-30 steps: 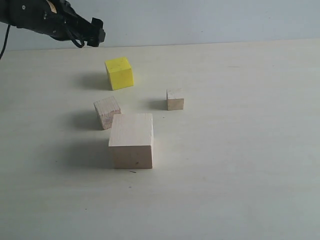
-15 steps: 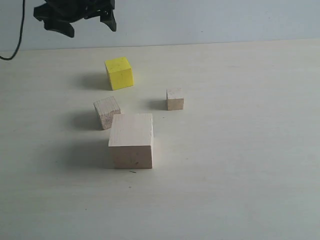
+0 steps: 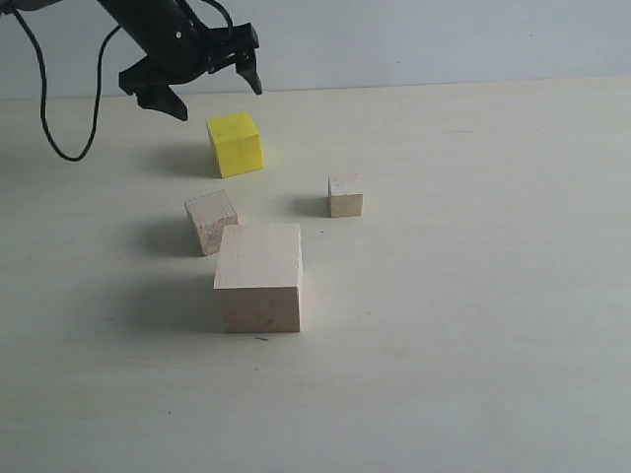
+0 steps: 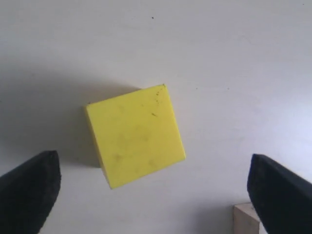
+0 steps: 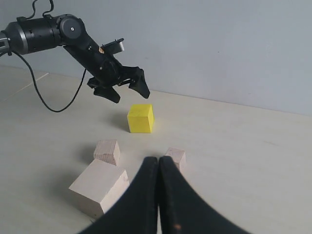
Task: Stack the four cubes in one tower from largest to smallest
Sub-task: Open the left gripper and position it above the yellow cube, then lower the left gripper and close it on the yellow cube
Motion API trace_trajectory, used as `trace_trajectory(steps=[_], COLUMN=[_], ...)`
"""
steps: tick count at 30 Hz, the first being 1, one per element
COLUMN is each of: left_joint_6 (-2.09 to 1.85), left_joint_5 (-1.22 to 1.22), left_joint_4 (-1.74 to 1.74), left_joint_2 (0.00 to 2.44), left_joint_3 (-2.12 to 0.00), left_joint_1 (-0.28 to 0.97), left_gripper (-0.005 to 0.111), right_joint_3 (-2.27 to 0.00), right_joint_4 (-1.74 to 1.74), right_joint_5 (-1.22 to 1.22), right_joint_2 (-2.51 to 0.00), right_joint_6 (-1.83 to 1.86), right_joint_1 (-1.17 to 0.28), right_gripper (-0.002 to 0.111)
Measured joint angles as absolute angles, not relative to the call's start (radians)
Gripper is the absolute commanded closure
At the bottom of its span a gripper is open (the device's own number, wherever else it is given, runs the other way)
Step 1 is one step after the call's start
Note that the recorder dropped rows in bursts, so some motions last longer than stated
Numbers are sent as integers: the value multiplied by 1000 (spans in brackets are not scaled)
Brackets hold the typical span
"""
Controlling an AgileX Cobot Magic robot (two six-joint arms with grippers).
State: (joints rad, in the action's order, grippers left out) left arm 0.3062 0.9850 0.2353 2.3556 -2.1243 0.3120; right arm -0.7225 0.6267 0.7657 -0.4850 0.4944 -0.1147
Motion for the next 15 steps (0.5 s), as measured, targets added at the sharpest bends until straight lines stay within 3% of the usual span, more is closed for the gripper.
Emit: trace_trajectory(steps=[15], left_joint_6=[230], left_joint_5=[989], left_joint_4=[232], left_joint_2=[2442], left_joint_3=[-2186], left_joint_1=[312], left_gripper=[1], right_joint_3=[-723], right_joint_4=[627], right_joint_5=[766], right_joint_2=[-485], right_joint_6=[494], right_joint_1=[-115], right_gripper=[108])
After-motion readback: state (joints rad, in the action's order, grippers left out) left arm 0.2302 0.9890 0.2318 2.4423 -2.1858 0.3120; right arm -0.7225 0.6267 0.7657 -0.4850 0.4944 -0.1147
